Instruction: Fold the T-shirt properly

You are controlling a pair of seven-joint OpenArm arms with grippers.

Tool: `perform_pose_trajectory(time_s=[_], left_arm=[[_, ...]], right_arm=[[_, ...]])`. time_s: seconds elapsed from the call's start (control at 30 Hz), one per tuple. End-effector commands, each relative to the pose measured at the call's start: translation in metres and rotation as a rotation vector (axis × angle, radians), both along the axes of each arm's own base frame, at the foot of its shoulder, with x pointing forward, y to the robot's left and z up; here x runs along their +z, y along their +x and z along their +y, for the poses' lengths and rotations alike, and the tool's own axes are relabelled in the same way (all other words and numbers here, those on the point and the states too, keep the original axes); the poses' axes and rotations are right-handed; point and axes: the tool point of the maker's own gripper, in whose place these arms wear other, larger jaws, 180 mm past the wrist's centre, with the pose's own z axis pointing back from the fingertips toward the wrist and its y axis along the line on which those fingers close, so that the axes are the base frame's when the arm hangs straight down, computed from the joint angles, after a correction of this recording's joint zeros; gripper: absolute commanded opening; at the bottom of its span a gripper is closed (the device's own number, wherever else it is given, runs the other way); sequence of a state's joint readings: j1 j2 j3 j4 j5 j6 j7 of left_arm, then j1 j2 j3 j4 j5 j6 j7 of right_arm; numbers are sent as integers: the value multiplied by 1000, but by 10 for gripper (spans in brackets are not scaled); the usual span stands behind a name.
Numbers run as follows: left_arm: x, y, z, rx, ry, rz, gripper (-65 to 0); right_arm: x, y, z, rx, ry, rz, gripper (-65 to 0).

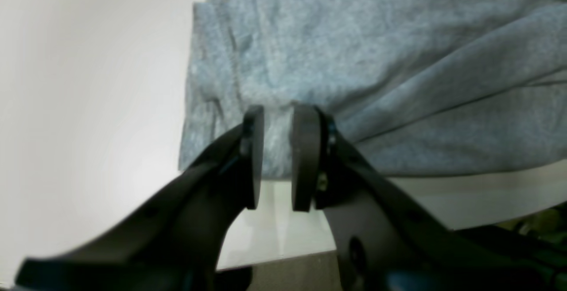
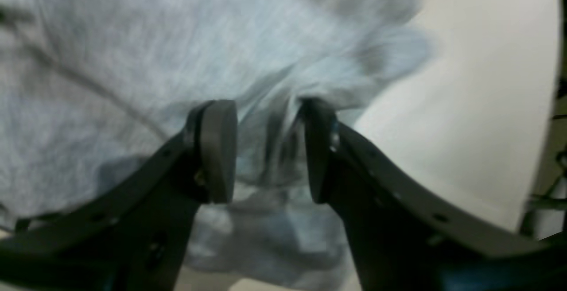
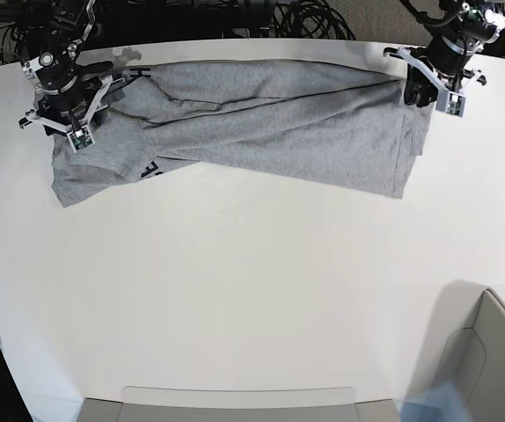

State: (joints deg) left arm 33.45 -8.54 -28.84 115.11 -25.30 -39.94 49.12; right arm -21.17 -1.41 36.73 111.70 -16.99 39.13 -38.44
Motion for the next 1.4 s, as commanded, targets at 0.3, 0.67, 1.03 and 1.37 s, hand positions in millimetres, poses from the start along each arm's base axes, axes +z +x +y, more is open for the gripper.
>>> perform_pose_trajectory(time_s=[0.3,0.67,1.03,1.37], left_arm=[[15,18,1,-8,4,-75,-533],[34,63,-28,-88,-37,-186,-549],[15,89,-28,-128,-16,-67,-650],[-21,88,-11,-86,8,44,-650]], right_arm=[[42,-3,-31,-113,-40,-124,-396],[86,44,-57,-275,-45,-313,-441],[27,57,-48,-258,-159,6,-650],[-41,60,-19,-163,-22,100,-650]])
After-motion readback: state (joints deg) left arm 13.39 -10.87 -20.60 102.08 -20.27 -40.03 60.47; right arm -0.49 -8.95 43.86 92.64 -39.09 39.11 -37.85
